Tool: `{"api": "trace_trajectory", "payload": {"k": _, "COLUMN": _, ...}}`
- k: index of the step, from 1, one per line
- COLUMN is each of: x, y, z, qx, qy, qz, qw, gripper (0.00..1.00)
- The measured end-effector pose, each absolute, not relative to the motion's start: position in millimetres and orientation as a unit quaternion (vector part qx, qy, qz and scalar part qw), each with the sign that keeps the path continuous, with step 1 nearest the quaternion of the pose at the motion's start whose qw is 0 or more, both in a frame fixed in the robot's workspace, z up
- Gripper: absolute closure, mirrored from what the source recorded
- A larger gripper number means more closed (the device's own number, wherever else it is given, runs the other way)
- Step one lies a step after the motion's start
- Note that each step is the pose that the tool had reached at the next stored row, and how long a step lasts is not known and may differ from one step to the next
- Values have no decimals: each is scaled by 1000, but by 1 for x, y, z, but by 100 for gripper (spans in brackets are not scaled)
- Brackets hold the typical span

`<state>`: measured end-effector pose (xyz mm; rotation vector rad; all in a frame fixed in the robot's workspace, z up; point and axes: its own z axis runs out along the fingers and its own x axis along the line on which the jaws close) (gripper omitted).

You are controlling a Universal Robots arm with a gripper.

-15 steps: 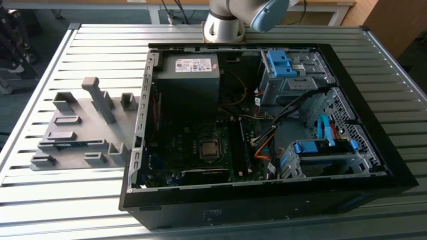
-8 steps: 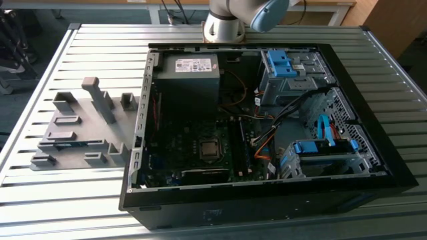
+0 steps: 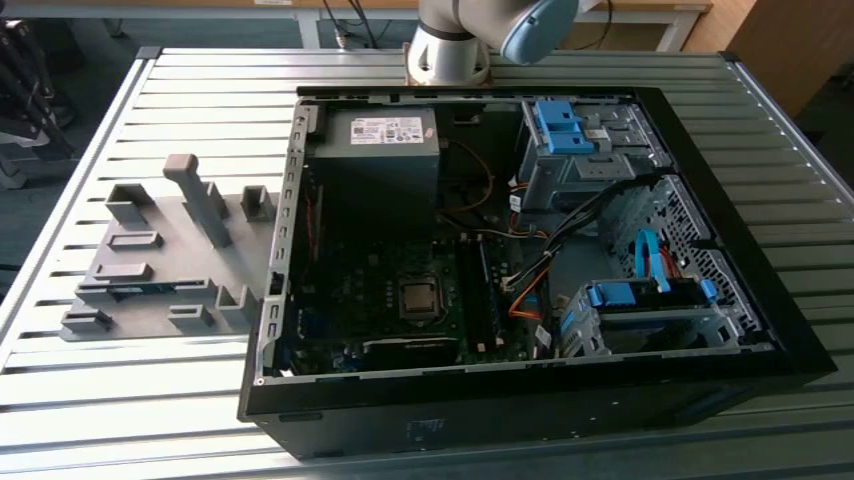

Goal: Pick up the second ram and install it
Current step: 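Pick up the second ram and move it above second insertion slot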

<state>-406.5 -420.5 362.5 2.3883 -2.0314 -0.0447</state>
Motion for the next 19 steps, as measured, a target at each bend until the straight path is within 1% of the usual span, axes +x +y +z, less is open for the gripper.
{"api": "trace_trajectory", "payload": {"k": 9, "x": -407, "y": -421, "z": 360, "qx": 728, "qy": -685, "qz": -14, "qw": 3, "gripper": 89}}
{"api": "trace_trajectory", "payload": {"k": 19, "x": -406, "y": -422, "z": 359, "qx": 727, "qy": -686, "qz": -14, "qw": 3, "gripper": 89}}
